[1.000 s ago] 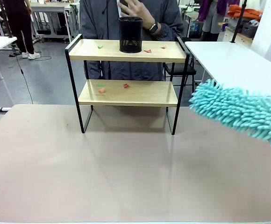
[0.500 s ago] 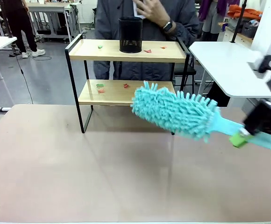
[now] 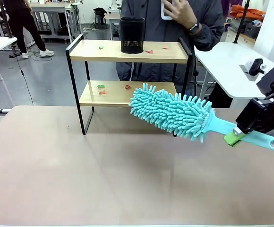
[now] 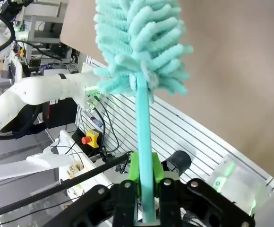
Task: Clean the shelf.
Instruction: Clean the specific tier of the Shelf with the Duster once objects are removed.
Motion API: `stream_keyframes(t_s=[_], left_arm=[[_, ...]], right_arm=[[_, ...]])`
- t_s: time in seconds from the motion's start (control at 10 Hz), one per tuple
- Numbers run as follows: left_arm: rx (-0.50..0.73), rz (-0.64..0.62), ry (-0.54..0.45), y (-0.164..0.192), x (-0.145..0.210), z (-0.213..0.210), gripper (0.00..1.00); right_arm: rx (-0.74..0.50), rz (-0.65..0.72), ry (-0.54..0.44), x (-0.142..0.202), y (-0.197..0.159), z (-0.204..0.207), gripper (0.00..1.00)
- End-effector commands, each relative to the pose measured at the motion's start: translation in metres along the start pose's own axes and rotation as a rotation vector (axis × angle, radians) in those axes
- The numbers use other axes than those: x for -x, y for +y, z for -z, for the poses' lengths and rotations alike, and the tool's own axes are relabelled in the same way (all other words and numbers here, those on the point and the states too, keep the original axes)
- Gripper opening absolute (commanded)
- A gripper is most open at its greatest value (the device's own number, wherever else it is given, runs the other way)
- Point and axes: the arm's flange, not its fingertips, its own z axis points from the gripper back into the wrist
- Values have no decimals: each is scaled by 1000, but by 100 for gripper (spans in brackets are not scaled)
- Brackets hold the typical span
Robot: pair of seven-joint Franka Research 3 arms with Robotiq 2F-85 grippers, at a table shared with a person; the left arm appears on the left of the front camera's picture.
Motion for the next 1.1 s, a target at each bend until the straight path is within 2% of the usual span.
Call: stream_keyframes(t_s=[0.0, 0.2, 0.3, 0.5, 0.7, 1.0], left_arm=[[19, 23, -17, 0, -1, 1, 100], [19, 23, -17, 0, -1, 1, 100], [19, 23, -17, 0, -1, 1, 100], [19, 23, -17, 0, -1, 1, 100], [19, 23, -17, 0, -1, 1, 100], [19, 23, -17, 0, -1, 1, 100]], right_arm=[[-9, 8, 17, -1, -4, 2, 12], [5, -46, -40, -29, 8, 18, 9], [47, -9, -111, -43, 13, 23, 0], [135, 28, -199, -73, 23, 43, 0], [218, 73, -245, -103, 31, 66, 0], [274, 170, -358, -147, 39, 96, 0]])
